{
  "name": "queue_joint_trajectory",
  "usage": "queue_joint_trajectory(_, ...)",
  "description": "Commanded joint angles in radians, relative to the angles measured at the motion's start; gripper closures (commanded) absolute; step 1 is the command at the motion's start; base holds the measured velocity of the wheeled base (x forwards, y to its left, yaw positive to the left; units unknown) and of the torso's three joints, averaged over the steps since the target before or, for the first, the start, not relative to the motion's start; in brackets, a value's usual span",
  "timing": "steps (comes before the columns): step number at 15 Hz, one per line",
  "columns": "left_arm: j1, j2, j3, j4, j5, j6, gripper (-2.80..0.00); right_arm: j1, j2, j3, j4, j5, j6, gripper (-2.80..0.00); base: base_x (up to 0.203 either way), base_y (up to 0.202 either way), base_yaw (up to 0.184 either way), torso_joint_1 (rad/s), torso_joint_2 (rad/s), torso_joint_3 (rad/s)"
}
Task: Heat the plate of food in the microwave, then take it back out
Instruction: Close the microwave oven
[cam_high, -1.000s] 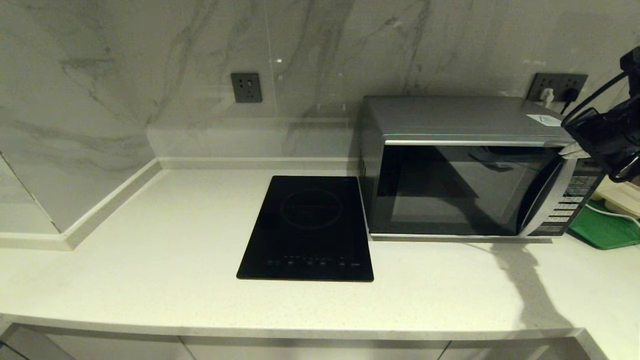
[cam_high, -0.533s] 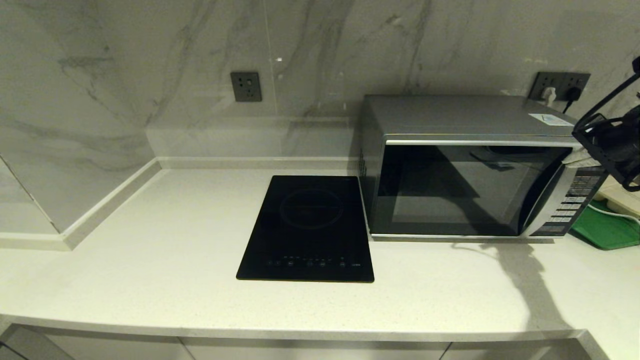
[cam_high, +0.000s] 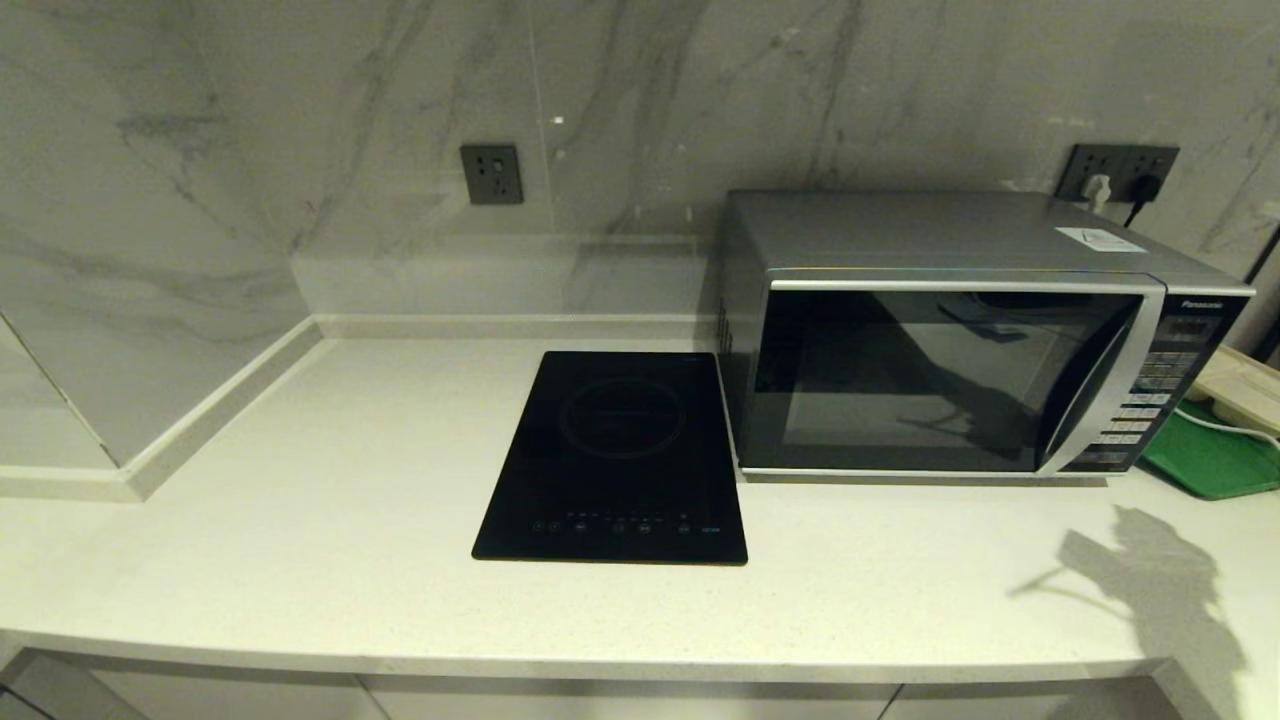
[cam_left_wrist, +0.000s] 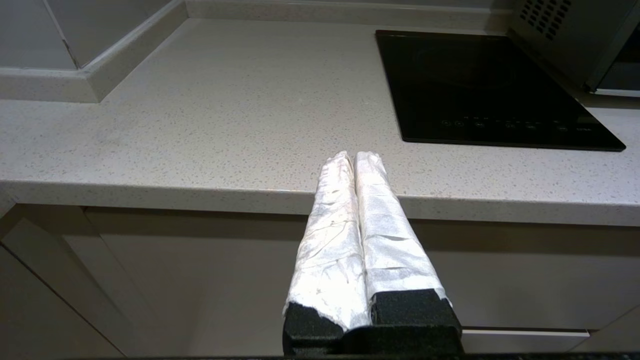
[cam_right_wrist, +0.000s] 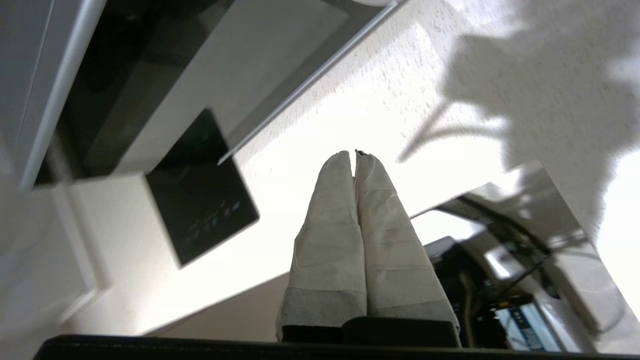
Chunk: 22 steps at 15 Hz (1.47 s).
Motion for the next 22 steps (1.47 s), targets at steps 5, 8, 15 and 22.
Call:
queue_joint_trajectory(5, 0.0, 0.0, 0.0, 0.0, 0.0, -0.001, 0.0, -0.263, 0.106, 0.315, 0.066, 0.301, -0.771, 0.0, 0.0, 0.0, 0.0, 0.0, 0.0, 0.0)
queue_joint_trajectory(8, 0.0, 0.0, 0.0, 0.0, 0.0, -0.001, 0.0, -0.266, 0.247, 0.251, 0.062, 0.332, -0.765, 0.0, 0.0, 0.0, 0.0, 0.0, 0.0, 0.0)
queue_joint_trajectory(15, 0.0, 0.0, 0.0, 0.0, 0.0, -0.001, 0.0, -0.223, 0.628, -0.164, 0.05, 0.335, -0.5, 0.0, 0.0, 0.0, 0.0, 0.0, 0.0, 0.0)
queue_joint_trajectory(22, 0.0, 0.0, 0.0, 0.0, 0.0, -0.001, 0.0, -0.159, 0.795, -0.306, 0.029, 0.431, -0.489, 0.0, 0.0, 0.0, 0.0, 0.0, 0.0, 0.0)
